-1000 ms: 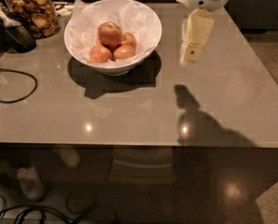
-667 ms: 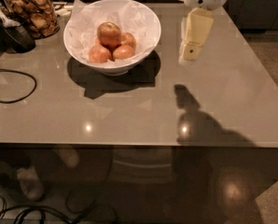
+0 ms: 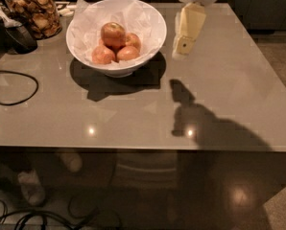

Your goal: Pick apple from white bowl

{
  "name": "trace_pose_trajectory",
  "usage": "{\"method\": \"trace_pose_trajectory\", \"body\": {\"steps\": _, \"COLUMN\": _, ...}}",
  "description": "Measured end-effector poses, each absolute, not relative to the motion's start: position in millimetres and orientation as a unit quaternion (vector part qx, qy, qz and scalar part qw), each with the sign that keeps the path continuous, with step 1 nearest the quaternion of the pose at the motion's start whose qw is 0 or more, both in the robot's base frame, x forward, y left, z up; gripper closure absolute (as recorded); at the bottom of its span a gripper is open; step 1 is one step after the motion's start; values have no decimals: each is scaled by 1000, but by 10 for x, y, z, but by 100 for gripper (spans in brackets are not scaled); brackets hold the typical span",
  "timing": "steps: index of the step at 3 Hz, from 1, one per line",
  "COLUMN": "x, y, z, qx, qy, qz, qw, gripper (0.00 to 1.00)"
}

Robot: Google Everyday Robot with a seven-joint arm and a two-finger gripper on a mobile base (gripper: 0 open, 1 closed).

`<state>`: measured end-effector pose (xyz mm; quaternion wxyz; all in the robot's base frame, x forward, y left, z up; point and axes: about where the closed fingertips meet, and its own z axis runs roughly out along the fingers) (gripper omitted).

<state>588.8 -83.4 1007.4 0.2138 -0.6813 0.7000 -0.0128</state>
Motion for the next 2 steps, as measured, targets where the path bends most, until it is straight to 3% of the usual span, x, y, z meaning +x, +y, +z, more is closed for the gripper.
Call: {"method": "trace_pose_trajectory", "body": {"steps": 2, "x": 6222, "y": -556, "z": 10259, "qx": -693, "qy": 678, "qz": -16, "qw": 246, "gripper": 0}}
